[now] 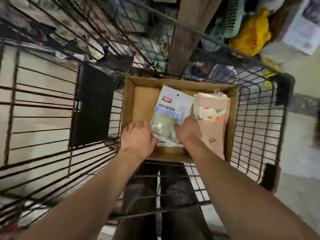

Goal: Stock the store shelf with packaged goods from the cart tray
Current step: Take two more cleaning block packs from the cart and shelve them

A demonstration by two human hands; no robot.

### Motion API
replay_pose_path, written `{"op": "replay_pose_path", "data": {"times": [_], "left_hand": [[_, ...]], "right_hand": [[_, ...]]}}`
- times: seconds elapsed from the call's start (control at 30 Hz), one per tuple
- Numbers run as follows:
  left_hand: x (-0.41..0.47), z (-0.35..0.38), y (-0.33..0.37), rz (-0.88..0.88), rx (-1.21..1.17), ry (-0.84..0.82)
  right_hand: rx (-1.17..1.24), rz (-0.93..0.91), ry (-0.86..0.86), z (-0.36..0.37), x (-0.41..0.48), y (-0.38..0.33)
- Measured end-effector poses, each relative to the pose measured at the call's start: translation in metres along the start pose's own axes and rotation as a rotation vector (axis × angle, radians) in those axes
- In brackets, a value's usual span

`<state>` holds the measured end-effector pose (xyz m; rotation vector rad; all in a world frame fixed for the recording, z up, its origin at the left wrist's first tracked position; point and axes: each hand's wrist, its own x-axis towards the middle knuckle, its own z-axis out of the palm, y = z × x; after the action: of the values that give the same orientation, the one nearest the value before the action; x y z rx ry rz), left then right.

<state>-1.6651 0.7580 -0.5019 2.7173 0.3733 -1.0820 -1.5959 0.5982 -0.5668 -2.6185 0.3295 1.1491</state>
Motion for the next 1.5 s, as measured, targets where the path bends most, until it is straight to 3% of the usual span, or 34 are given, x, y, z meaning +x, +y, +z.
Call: {"op": "replay_pose_path", "data": {"times": [0.23, 0.33, 0.5, 0.7, 0.9, 1.0, 1.2, 1.37, 1.5], "left_hand": [[0.051, 0.042, -0.013, -0.027, -0.055, -0.041], [0.058, 0.050, -0.014, -0.018, -0.093, -0.043], [0.068, 0.047, -0.013, -0.087, -0.251, -0.034], [0.092, 0.051, 0.016, -0.091, -0.466, -0.111], [0.110, 0.078, 0.055, -0.084, -0.685, -0.041], [0.114, 0.089, 0.061, -0.130, -0.651, 0.020], [0.127, 0.107, 0.052, -0.132, -0.562, 0.102], [0.137, 0.105, 0.051, -0.214, -0.690, 0.076], [0.137, 0.101, 0.053, -0.213, -0.848, -0.050]], "right_hand": [[0.095, 0.179, 0.109, 0.062, 0.042, 0.000], [0.256, 0.216, 0.151, 0.065, 0.046, 0.002], [0.539, 0.064, 0.219, 0.043, 0.036, 0.010], [0.641, 0.038, 0.248, -0.011, 0.023, 0.051], [0.789, 0.108, 0.197, -0.030, 0.023, 0.094], [0.925, 0.135, 0.147, -0.030, 0.019, 0.103], [0.977, 0.130, 0.115, -0.022, 0.022, 0.113], [0.986, 0.131, 0.110, -0.019, 0.027, 0.116], [0.991, 0.133, 0.122, -0.018, 0.030, 0.117]]}}
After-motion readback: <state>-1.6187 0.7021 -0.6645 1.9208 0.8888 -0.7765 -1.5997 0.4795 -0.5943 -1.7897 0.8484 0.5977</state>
